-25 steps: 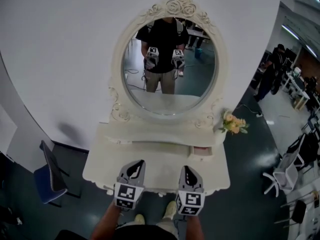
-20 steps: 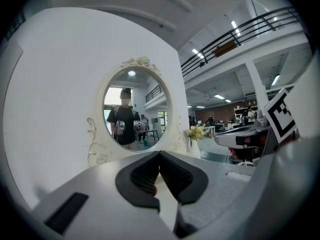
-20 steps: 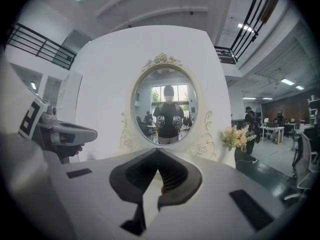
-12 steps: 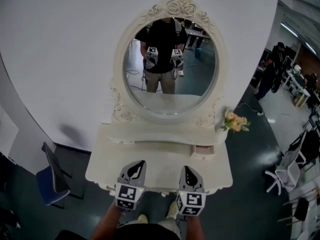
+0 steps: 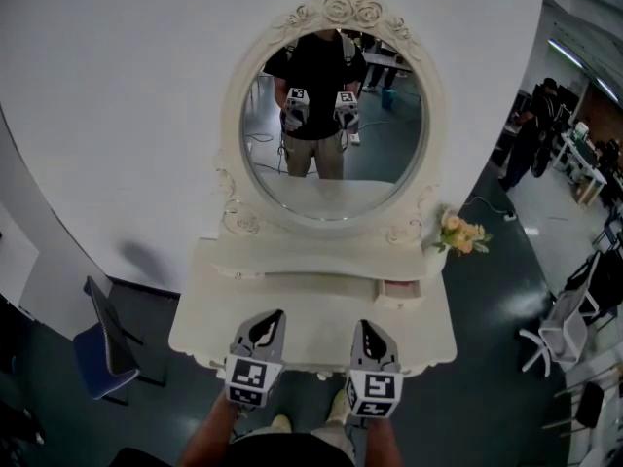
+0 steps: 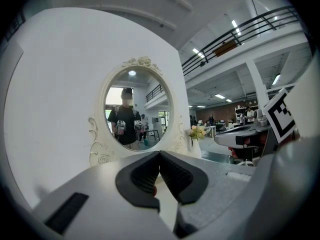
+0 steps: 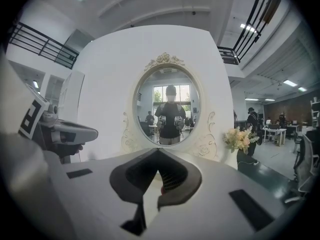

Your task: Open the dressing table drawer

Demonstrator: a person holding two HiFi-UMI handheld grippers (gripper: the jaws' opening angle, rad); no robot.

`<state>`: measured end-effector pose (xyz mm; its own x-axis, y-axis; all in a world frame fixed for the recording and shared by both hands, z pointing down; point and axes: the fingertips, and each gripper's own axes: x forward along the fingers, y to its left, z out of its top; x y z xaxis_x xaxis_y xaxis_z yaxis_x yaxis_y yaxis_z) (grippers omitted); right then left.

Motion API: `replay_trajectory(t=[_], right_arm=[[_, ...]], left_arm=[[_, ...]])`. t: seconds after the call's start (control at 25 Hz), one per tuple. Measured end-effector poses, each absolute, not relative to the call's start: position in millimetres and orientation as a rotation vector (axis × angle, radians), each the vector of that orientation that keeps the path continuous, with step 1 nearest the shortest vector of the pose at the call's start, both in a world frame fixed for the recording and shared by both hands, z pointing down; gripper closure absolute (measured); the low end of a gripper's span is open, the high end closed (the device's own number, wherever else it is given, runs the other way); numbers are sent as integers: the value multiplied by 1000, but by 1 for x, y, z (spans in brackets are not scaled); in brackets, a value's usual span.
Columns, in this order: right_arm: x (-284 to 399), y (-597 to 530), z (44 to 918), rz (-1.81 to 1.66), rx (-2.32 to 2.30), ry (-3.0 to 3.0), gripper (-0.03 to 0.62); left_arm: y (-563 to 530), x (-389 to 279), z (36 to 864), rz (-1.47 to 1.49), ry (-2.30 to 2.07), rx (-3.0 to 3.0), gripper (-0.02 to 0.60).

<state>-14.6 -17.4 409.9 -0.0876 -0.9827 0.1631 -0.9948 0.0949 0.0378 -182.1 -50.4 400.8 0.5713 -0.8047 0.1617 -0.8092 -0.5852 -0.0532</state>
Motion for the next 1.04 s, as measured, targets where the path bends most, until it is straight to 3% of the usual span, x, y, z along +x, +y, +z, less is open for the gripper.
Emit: replay_trajectory(t=[1.04], right_arm=[[-12,-27,409,118,2020,-2238,599]], left_arm=[[-58,-178,403,281,-1414,2765,578]])
